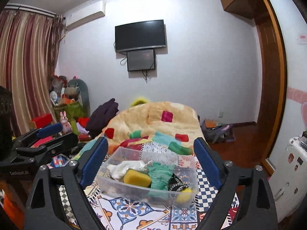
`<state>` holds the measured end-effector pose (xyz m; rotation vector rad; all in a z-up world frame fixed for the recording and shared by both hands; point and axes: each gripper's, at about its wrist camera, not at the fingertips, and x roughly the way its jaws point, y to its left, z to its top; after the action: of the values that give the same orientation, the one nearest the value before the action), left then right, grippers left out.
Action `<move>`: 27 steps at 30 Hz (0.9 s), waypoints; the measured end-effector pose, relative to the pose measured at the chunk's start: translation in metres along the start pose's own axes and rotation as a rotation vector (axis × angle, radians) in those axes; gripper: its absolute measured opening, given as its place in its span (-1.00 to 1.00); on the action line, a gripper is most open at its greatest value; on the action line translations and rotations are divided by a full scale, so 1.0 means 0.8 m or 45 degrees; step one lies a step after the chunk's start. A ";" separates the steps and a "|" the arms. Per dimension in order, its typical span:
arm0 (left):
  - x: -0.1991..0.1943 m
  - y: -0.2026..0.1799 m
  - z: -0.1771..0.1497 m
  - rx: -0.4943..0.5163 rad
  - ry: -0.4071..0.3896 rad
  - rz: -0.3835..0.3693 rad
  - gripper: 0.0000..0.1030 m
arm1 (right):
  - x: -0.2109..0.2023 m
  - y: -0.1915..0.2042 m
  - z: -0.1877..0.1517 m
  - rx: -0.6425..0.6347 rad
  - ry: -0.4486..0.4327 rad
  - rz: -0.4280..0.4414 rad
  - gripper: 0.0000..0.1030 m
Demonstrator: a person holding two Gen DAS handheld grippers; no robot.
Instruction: Organize soft objects
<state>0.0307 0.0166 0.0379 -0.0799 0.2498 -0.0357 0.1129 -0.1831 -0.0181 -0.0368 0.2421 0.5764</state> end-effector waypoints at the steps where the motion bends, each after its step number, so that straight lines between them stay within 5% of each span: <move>1: -0.002 -0.001 0.000 0.005 -0.007 0.010 0.96 | 0.000 0.000 0.000 0.005 -0.009 -0.002 0.90; 27: -0.004 -0.017 -0.008 0.051 -0.005 0.032 1.00 | -0.019 0.008 -0.008 -0.016 -0.070 -0.012 1.00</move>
<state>0.0253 0.0029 0.0334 -0.0372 0.2463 -0.0158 0.0954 -0.1869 -0.0205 -0.0340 0.1852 0.5688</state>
